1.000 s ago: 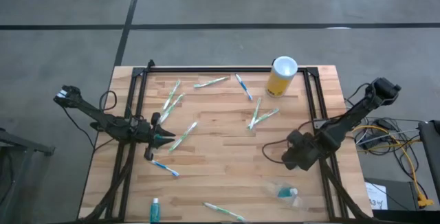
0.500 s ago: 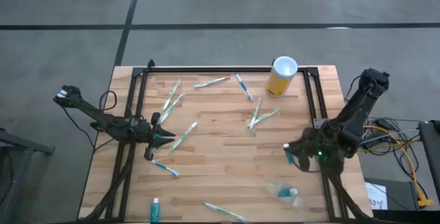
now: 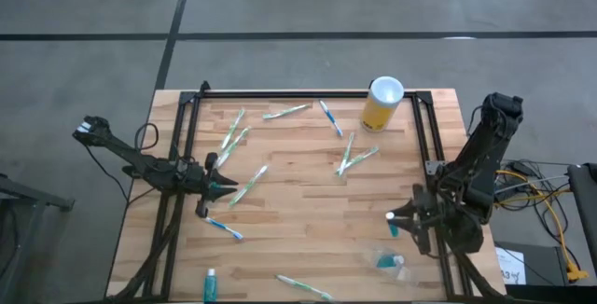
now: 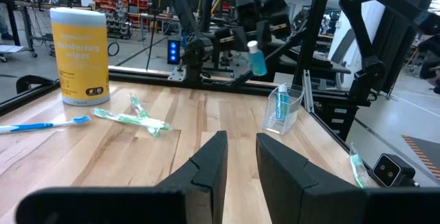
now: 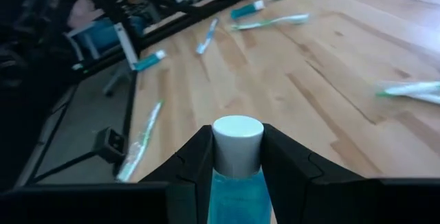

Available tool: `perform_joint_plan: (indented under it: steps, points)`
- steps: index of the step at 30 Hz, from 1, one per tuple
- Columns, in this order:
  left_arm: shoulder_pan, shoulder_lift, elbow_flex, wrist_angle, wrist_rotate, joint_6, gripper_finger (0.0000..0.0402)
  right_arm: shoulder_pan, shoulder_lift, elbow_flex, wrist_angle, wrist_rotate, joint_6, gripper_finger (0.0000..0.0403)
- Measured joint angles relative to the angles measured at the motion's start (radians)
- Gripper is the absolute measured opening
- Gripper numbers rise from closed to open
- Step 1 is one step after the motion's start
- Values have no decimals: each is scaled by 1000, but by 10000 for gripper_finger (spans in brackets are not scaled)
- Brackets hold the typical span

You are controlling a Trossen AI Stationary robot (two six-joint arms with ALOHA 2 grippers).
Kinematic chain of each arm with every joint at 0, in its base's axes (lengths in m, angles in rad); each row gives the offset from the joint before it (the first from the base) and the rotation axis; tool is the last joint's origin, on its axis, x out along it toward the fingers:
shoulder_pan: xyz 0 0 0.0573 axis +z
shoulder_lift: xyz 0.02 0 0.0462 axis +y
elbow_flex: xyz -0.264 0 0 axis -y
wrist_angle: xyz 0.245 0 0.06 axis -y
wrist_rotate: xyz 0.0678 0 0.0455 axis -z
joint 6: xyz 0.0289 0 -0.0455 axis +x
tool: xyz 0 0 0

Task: Pick & Place toothbrushing station
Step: Put the blue mouthwash into the transparent organizer

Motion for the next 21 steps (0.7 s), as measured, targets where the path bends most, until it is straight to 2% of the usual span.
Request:
perform_joint_plan:
  steps: [7,14,21]
  points:
    - [0,0,0,0,0,0,83,18,65,0,132,-26,-115,97]
    - [0,0,0,0,0,0,83,53,184,0,281,-29,-131,97]
    - [0,0,0,0,0,0,83,77,296,0,415,24,-157,98]
